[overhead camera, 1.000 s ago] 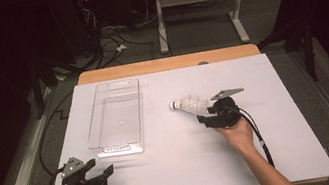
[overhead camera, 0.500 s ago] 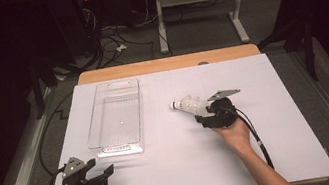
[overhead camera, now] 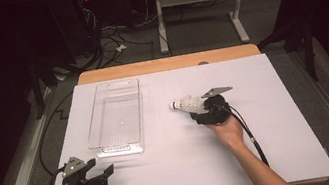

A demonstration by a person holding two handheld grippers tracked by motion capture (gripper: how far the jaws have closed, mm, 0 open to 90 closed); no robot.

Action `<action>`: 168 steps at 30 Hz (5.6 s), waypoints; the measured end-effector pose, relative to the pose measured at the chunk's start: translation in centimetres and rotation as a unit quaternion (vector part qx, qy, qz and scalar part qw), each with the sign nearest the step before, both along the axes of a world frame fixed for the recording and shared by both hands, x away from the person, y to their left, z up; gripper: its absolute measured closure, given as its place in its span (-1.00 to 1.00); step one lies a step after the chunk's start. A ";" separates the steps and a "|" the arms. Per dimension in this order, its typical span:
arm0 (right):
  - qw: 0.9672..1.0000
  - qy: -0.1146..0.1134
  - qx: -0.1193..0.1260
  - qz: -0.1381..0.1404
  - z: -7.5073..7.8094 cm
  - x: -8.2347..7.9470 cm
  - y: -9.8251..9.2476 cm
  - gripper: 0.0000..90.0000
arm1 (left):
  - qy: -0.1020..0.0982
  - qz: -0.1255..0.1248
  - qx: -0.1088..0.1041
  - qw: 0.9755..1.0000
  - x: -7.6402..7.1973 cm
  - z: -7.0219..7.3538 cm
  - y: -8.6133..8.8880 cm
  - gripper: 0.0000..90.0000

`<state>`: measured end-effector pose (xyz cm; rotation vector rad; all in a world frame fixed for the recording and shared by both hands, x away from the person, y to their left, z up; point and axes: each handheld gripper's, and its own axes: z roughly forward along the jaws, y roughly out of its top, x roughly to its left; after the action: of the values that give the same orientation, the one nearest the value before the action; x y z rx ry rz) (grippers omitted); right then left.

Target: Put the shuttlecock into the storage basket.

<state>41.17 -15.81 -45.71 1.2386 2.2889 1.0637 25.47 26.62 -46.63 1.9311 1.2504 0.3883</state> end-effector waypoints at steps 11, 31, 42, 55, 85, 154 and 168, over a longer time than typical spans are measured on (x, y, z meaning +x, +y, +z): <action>1.000 0.013 -0.007 0.000 -0.2 1.2 1.4 0.14 | -0.001 -0.001 0.000 1.000 0.0 0.0 0.0 -0.36; 0.999 0.046 -0.011 0.011 0.0 1.8 1.8 0.81 | -0.001 -0.002 0.000 1.000 0.0 0.0 0.0 -0.36; 0.998 0.063 -0.007 0.015 0.0 1.9 1.7 0.96 | 0.000 -0.003 0.000 1.000 0.1 0.0 0.0 -0.36; 0.998 0.058 -0.003 0.020 0.4 1.8 1.2 0.98 | -0.002 -0.001 0.001 1.000 0.0 0.0 0.0 -0.36; 0.998 0.043 0.011 0.047 3.1 1.3 1.9 0.98 | -0.001 0.003 -0.003 1.000 0.2 0.0 0.3 -0.35; 0.993 0.048 0.045 0.101 6.9 3.4 7.5 0.98 | -0.003 -0.001 -0.005 1.000 0.3 0.0 0.3 -0.35; 0.992 0.048 0.044 0.111 7.4 3.8 8.8 0.97 | -0.002 0.002 -0.006 1.000 0.3 0.0 0.5 -0.35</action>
<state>44.94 -6.97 -38.36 1.1079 2.5249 1.2169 25.75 27.11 -46.63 1.9177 1.2509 0.3860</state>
